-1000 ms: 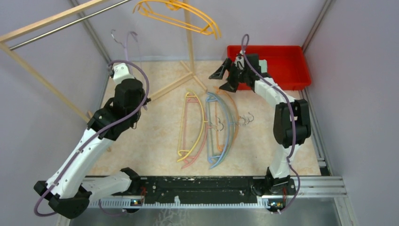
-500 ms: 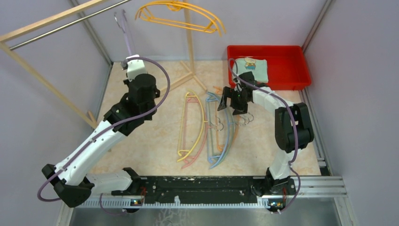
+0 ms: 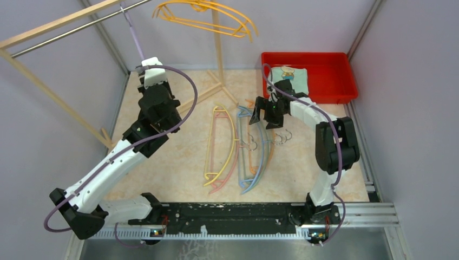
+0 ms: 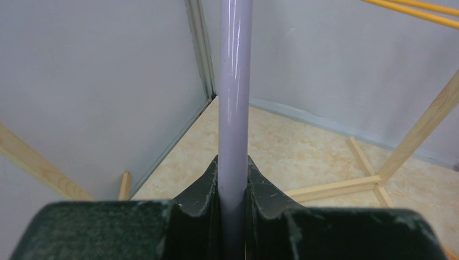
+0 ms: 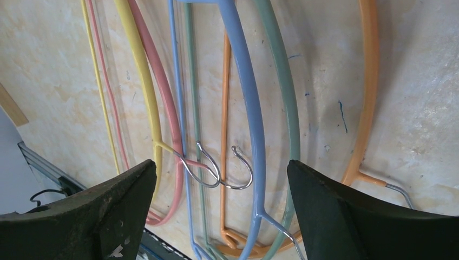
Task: Organize the hangers
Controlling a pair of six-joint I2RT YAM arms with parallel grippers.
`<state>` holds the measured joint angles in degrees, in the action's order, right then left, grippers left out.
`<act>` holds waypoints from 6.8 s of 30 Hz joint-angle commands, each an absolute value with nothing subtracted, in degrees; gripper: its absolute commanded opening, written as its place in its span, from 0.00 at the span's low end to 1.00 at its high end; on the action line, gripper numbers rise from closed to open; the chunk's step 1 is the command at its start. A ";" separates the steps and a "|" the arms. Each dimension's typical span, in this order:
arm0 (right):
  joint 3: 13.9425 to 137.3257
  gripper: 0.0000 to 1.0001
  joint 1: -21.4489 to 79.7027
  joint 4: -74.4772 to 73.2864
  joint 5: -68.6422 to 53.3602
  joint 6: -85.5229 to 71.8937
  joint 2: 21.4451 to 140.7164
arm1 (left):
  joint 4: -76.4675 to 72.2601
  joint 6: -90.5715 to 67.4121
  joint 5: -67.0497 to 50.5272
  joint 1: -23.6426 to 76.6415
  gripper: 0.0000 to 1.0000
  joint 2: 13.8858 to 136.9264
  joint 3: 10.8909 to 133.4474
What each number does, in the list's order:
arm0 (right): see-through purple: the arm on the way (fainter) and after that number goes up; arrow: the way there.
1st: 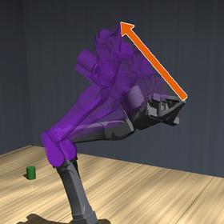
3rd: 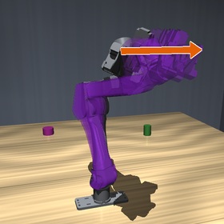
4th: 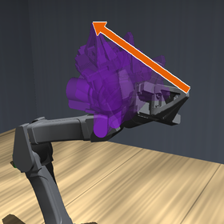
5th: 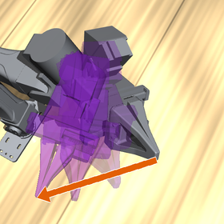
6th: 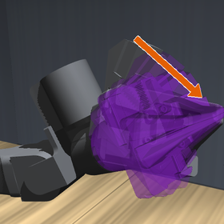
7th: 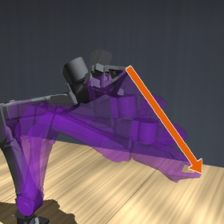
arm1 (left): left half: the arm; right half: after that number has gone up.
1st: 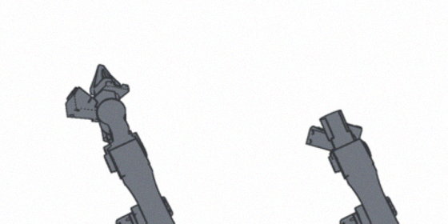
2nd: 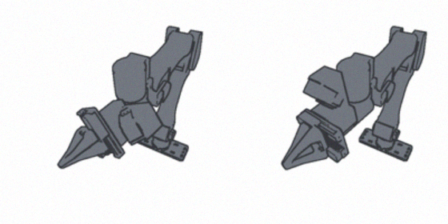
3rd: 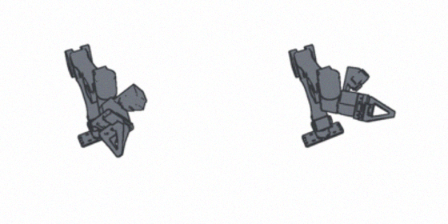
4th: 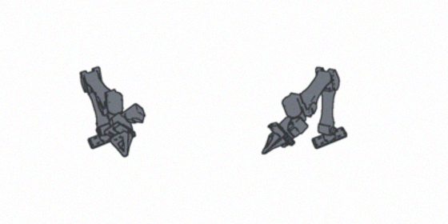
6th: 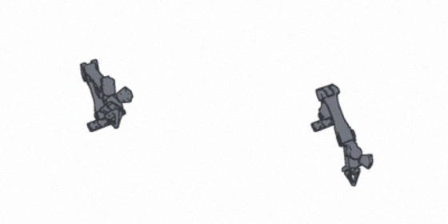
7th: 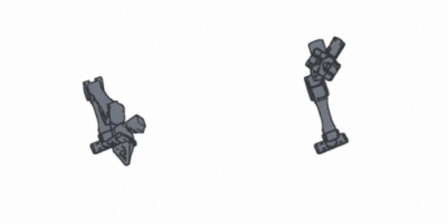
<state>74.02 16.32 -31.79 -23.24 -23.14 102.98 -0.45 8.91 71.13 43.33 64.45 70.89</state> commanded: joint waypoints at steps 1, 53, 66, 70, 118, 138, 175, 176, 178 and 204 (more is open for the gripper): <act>76.98 0.90 16.37 -30.85 -24.48 -23.29 103.14 | 10.32 -2.32 68.33 40.80 0.00 65.65 76.29; 78.06 0.86 16.42 -28.48 -27.06 -25.79 106.57 | 7.94 -4.45 64.02 41.57 0.00 66.57 74.59; 79.22 0.85 16.40 -28.96 -28.72 -25.81 108.31 | 10.84 -7.45 61.98 37.03 0.00 67.28 76.95; 79.33 0.85 16.34 -28.88 -28.99 -25.99 108.29 | 18.62 -13.37 57.01 32.36 0.00 69.83 80.29; 78.40 0.89 16.35 -29.36 -27.36 -24.69 106.22 | 15.64 -11.53 17.53 31.53 1.00 77.67 87.61; 84.46 0.84 27.37 -36.33 -18.53 -21.14 102.75 | 19.28 -14.88 -0.02 31.37 0.96 60.11 66.33; 99.20 0.11 32.44 -39.71 -12.36 -19.16 119.39 | 19.19 -23.42 4.20 48.28 0.63 62.68 46.77; 99.51 0.09 32.43 -40.13 -12.21 -19.02 118.82 | 19.02 -22.90 4.10 48.65 0.63 63.49 47.09; 100.06 0.09 32.43 -40.88 -12.24 -18.78 117.85 | 18.84 -21.65 4.09 49.80 0.63 65.16 47.95; 106.99 0.09 31.52 -46.66 -16.61 -22.79 112.40 | 14.85 -21.83 11.21 58.12 0.64 77.60 51.07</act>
<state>103.22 32.08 -46.26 -13.89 -21.26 118.13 15.97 -20.71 6.90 56.97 78.00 52.80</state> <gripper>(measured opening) 0.111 0.637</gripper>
